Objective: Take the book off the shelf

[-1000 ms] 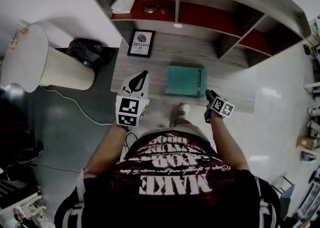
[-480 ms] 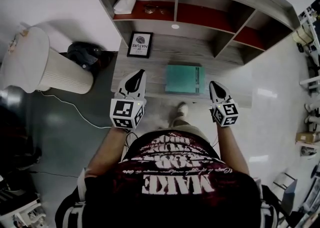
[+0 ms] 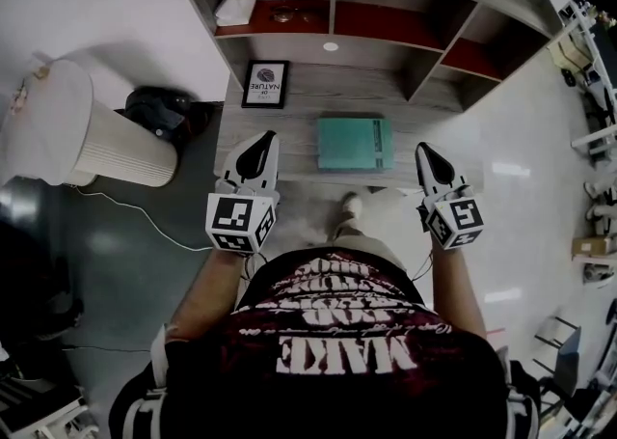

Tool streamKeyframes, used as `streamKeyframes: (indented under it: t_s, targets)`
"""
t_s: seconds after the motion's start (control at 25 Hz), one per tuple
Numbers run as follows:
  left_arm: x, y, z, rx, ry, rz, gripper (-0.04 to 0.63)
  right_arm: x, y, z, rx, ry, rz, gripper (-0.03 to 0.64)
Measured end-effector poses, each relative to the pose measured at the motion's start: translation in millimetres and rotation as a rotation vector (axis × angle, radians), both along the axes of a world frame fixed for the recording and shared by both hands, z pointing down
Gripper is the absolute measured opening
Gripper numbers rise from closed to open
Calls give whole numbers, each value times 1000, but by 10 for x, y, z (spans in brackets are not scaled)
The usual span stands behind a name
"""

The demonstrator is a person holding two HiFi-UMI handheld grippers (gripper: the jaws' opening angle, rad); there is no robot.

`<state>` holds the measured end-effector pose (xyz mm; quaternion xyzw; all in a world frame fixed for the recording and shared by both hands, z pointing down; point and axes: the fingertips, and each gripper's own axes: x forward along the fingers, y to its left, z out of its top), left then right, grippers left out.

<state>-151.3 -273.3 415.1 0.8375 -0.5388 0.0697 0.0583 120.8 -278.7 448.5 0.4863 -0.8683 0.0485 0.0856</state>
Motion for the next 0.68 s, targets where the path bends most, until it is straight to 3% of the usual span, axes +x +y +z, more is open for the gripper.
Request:
streamKeyframes:
  t_s: [0.68]
  targets:
    - [83,-38,363,-74,37,50,12,-49,77,12,-24,50,1,3]
